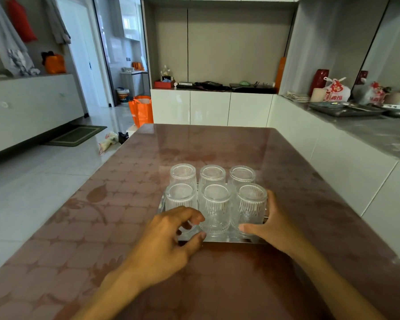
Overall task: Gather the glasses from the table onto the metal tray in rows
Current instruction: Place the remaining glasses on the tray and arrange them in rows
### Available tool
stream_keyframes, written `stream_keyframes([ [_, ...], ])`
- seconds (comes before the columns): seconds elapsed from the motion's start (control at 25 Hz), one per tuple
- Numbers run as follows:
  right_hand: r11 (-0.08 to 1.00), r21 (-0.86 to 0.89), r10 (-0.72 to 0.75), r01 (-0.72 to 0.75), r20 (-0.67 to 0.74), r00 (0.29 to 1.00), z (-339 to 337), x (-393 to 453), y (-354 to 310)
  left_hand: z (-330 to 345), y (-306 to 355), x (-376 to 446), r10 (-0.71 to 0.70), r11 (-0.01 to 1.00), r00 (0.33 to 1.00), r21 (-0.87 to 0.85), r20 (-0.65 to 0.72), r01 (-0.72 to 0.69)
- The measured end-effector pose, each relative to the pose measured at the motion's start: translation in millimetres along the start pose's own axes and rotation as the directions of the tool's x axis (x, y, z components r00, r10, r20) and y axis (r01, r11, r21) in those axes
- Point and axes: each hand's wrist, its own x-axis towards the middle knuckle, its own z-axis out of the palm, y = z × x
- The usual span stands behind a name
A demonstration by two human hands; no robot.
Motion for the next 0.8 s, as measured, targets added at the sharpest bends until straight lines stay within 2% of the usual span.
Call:
stream_keyframes([
  [0.04, 1.000, 0.012, 0.013, -0.014, 0.099, 0.995, -12.1, 1.4, 2.8, -11.1, -6.0, 0.1, -0.028, 0.996, 1.000, -0.086, 0.003, 0.028],
  [0.12, 0.999, 0.013, 0.041, -0.046, 0.246, 0.968, -42.7, 6.5, 8.3, -37.0, -28.9, 4.5, -0.174, 0.956, 0.973, -0.261, -0.150, 0.131],
  [0.16, 0.998, -0.036, 0.054, -0.046, 0.280, 0.958, -56.5, 12.2, 9.2, -49.7, -44.9, 9.7, -0.257, 0.943, 0.944, -0.267, -0.209, 0.198],
  [0.2, 0.993, -0.109, 0.076, -0.044, 0.314, 0.946, -66.7, 19.3, 9.1, -59.9, -62.5, 17.4, -0.324, 0.937, 0.928, -0.194, -0.182, 0.289],
  [0.24, 0.984, -0.175, 0.107, -0.046, 0.358, 0.928, -72.1, 27.1, 7.5, -65.6, -78.6, 27.4, -0.380, 0.924, 0.924, -0.055, -0.045, 0.378],
  [0.32, 0.965, -0.262, 0.149, -0.022, 0.475, 0.867, -69.8, 43.2, 2.4, -61.4, -105.5, 50.2, -0.450, 0.893, 0.830, 0.185, 0.328, 0.411],
  [0.36, 0.957, -0.291, 0.149, 0.012, 0.524, 0.839, -65.8, 51.3, 0.1, -56.4, -111.8, 61.2, -0.444, 0.896, 0.775, 0.216, 0.451, 0.388],
  [0.44, 0.954, -0.294, 0.122, 0.063, 0.571, 0.812, -60.6, 62.6, -1.6, -47.1, -117.4, 79.7, -0.361, 0.929, 0.729, 0.159, 0.582, 0.333],
  [0.52, 0.965, -0.256, 0.104, 0.059, 0.579, 0.809, -60.1, 68.5, 2.3, -43.3, -119.3, 92.0, -0.310, 0.948, 0.712, 0.149, 0.630, 0.281],
  [0.72, 0.966, -0.254, 0.094, 0.052, 0.532, 0.842, -56.8, 71.9, 14.0, -43.3, -110.7, 97.8, -0.345, 0.936, 0.688, 0.181, 0.639, 0.301],
  [0.8, 0.968, -0.245, 0.095, 0.045, 0.530, 0.843, -55.8, 70.9, 15.9, -47.9, -100.4, 95.5, -0.400, 0.917, 0.700, 0.251, 0.592, 0.311],
])
